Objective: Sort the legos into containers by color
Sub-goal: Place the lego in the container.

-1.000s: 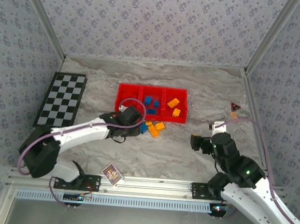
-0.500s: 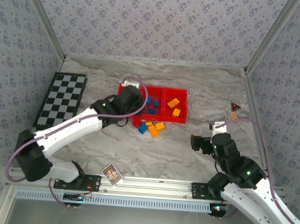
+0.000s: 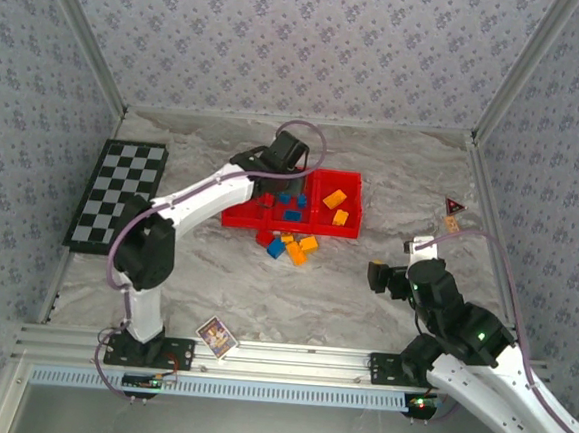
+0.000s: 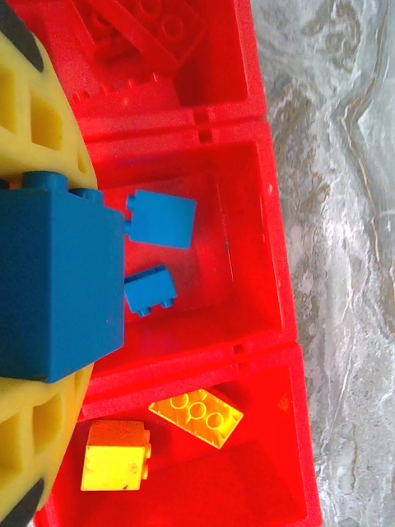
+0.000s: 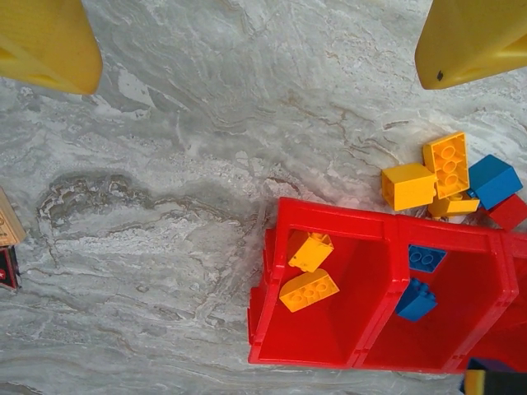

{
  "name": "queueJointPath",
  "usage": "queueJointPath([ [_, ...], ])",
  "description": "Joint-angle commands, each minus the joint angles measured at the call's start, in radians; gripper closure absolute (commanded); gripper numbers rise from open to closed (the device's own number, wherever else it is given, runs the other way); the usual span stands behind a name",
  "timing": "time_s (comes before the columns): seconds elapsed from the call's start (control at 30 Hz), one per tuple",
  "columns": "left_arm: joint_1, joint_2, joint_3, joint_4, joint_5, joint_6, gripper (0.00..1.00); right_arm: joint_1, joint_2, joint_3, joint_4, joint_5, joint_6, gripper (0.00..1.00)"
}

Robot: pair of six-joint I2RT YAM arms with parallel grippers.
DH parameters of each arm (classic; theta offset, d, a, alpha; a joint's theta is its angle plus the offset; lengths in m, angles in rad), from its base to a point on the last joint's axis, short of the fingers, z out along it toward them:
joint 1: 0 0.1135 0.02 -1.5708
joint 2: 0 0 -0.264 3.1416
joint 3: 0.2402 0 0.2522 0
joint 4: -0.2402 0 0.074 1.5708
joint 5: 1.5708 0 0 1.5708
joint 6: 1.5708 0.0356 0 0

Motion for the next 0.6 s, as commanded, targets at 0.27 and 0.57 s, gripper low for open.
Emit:
queueJointPath([
  [0.27, 0.048, 0.119, 0.097, 0.042, 0.102, 0.019, 0.43, 0.011, -0.01, 0.005, -0.016, 0.034, 0.019, 0.0],
  [0.57, 0.048, -0.007, -0.021, 0.106, 0.112, 0.093, 0.12, 0.015, -0.01, 0.0, -0.01, 0.033, 0.016, 0.0],
])
